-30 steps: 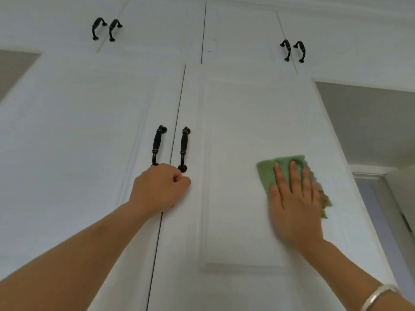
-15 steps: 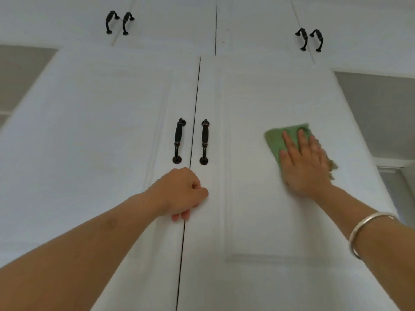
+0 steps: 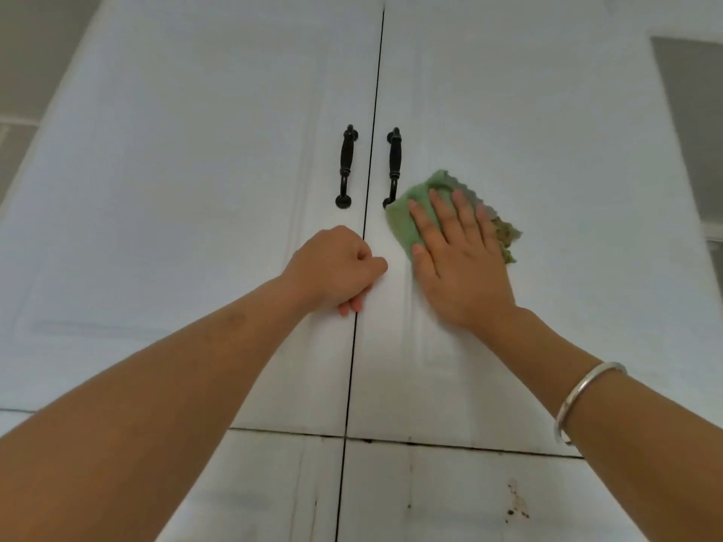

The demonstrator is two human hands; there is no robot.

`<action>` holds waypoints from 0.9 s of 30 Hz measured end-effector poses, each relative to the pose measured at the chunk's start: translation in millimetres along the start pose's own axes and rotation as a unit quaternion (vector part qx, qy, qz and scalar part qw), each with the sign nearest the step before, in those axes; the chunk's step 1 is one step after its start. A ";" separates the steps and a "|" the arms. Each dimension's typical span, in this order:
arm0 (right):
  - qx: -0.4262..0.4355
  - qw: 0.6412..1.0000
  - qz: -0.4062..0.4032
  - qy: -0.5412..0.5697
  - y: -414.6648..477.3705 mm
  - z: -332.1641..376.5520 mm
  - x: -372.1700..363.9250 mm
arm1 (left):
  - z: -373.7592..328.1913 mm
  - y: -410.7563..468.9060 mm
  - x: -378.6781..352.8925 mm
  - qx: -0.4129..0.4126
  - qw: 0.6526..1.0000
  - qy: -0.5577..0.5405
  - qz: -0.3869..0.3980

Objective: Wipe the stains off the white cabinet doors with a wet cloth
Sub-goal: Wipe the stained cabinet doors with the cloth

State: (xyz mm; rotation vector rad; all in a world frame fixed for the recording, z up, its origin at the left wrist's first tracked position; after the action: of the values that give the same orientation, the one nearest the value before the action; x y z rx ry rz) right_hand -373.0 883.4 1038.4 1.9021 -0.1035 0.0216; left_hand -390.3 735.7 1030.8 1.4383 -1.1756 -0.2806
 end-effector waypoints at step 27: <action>0.202 0.972 0.100 0.064 -160.4 122.5 -11.5 | 39.0 -72.9 -25.6 0.021 0.996 -0.058 0.060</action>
State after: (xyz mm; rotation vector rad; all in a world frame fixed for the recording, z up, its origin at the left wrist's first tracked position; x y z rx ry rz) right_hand -375.7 820.4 846.3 2.2836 -0.2165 0.3225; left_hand -396.0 716.5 946.5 1.3972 -1.3644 -0.2594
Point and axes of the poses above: each hand's wrist, its own y-axis towards the middle knuckle, its own x-axis out of the back of the hand, z = x × y, the point moved 7 cm from there along y, towards the middle knuckle, and after that the axes turned 2 degrees about x, right-handed, at the moved point
